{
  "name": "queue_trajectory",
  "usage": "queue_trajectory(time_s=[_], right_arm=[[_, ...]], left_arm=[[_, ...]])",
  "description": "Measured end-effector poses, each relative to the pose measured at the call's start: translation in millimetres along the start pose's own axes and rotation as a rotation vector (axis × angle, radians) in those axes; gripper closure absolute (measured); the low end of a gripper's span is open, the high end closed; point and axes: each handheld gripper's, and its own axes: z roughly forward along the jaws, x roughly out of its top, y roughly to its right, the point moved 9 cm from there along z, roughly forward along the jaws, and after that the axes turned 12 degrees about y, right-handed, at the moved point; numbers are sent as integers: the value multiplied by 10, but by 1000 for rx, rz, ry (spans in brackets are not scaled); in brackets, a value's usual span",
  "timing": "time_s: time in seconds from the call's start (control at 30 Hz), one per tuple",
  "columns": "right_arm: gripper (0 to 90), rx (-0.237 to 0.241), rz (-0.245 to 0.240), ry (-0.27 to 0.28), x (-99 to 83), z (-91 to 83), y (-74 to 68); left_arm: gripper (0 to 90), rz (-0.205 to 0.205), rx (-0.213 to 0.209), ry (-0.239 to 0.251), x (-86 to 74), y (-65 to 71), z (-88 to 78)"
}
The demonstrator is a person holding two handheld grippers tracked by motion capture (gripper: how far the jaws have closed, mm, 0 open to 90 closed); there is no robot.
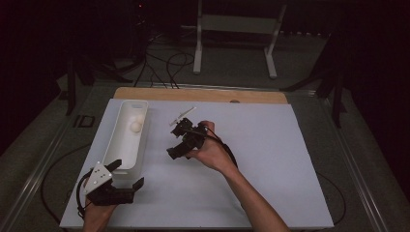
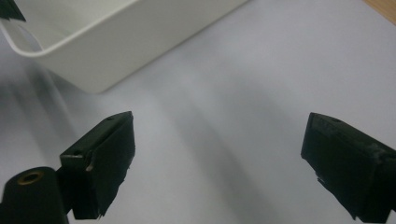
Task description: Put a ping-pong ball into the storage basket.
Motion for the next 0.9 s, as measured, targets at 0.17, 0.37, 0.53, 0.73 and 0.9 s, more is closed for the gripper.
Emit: queue_trajectory(time_s=[0.17,0.37,0.53,0.73,0.9], right_arm=[[95,-12,10,17,-102,-88,51],[95,-27,35,27,-252,-182,122],[95,-32,55,35,-349,-227,158],[95,-55,76,46,-509,-335,234],[95,-71,99,62,-613,-447,307]], left_arm=[[0,2,0,1,9,-5,7],[0,-2,5,1,12,-20,15],[0,-1,6,0,12,-24,18],[0,-2,8,-1,11,-29,20],[0,-2,8,-2,9,-31,24]])
